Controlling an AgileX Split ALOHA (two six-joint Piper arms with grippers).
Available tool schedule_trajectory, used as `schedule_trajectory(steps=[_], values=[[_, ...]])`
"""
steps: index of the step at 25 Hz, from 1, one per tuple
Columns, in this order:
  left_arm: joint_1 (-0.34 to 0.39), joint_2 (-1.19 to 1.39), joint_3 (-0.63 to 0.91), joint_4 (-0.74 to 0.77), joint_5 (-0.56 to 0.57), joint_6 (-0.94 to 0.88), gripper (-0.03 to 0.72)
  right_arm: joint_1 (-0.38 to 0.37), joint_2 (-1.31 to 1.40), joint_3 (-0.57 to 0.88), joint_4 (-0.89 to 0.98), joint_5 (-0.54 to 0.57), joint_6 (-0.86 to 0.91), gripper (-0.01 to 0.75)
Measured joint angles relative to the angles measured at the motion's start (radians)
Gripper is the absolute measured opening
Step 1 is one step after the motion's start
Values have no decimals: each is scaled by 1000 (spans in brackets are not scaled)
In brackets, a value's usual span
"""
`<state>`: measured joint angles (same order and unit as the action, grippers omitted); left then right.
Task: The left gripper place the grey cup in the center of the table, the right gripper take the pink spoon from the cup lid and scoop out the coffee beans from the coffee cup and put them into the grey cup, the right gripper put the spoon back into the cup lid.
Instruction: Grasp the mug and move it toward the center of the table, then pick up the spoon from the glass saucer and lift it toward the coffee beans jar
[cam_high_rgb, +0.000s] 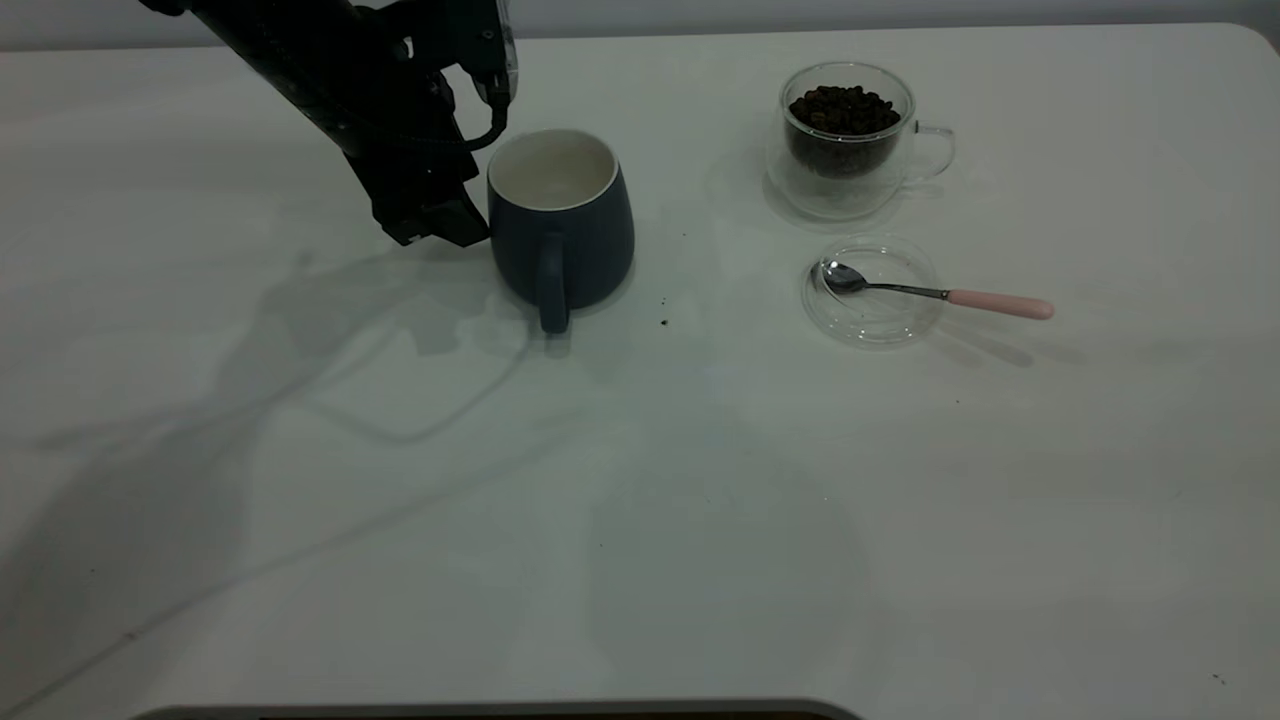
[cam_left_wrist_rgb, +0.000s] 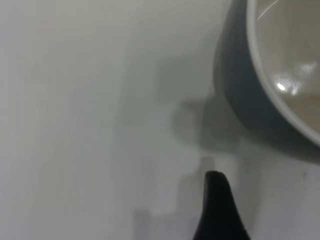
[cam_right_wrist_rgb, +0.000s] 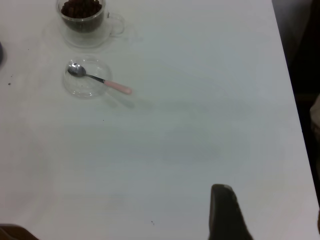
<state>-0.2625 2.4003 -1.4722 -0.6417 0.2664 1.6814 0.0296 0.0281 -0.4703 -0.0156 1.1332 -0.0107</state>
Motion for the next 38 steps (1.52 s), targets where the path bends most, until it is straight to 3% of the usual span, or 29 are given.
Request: schedule_trajectory(steps=[7,15,19,23,31,38], values=[[102,-110,0,32,183,-39,565,0,0,0,0,0,0,465],[249,-373,0,248,487,-591,565,0,-1,0,0,0,0,465],[274,-525,0,324,704,-845,565,0,-1,0,0,0,0,465],[276,-672,0,364,904,-947,565,0,-1,0,0,0,0,465],[277,-977,42,385,904,-1113,565,0,-1,0,0,-1,0,465],[277,-1224,310,473,904,-1294,565,0,-1,0,0,-1,0,465]])
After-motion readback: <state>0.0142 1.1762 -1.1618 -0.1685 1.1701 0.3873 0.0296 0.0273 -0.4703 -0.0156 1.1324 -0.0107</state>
